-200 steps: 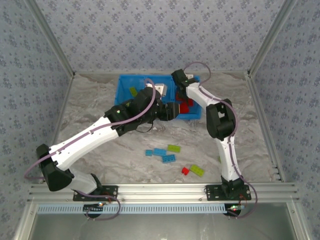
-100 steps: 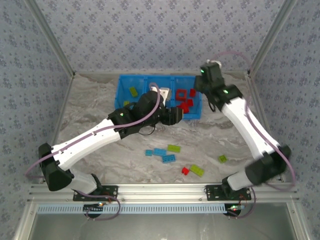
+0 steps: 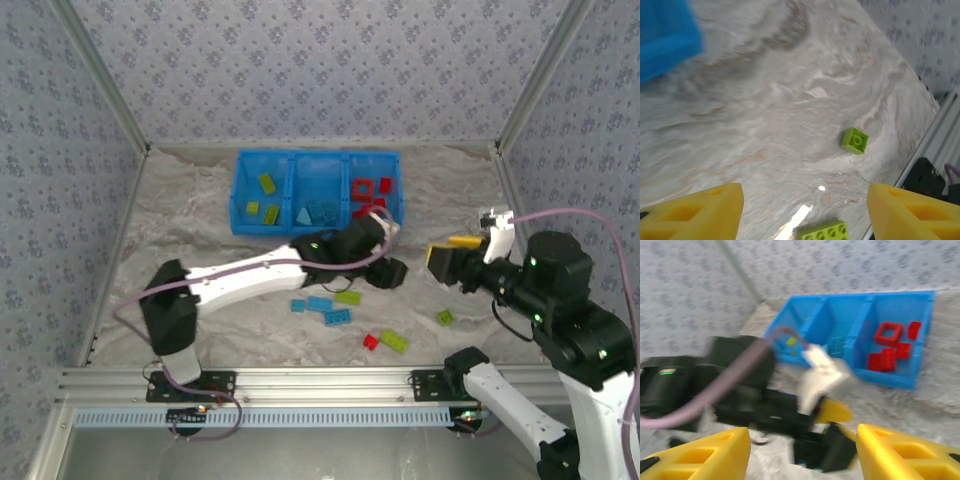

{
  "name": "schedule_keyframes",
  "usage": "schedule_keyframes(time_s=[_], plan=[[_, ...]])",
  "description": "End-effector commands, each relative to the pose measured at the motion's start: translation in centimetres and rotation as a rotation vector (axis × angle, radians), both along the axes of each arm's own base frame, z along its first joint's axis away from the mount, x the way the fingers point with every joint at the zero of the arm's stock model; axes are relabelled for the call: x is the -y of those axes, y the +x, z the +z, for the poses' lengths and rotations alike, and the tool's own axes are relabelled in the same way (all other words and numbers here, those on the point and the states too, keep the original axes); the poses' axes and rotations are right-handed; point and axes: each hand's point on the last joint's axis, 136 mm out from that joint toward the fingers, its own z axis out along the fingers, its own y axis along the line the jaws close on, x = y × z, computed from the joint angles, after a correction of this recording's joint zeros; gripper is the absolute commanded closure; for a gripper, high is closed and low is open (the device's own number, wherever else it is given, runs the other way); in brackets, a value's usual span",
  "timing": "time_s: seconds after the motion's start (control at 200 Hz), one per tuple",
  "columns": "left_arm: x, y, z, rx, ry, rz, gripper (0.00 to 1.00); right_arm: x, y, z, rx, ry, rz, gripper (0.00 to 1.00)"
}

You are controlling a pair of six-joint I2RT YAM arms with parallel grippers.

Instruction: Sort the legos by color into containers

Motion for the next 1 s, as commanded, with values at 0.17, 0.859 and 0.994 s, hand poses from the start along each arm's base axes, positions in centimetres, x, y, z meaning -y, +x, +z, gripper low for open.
schedule_keyframes(time_s=[0.17,0.859,0.994], plan=[[8.1,-4.3,-5.7,0.11,0.135,-0.218,0.29,-3.0,-6.5,2.9,-0.011,0.127,0.321,0.37],[14.8,-5.4,-14.4,0.077,0.294,-0.351,0.22,-3.3,-5.1,1.1,-0.075,0.159,0.281,0.38],[14.6,-5.6,-15.5,0.076,0.312,-0.358,0.21,-3.4,-4.8,0.8,-0.089,0.15,0.276,0.38]])
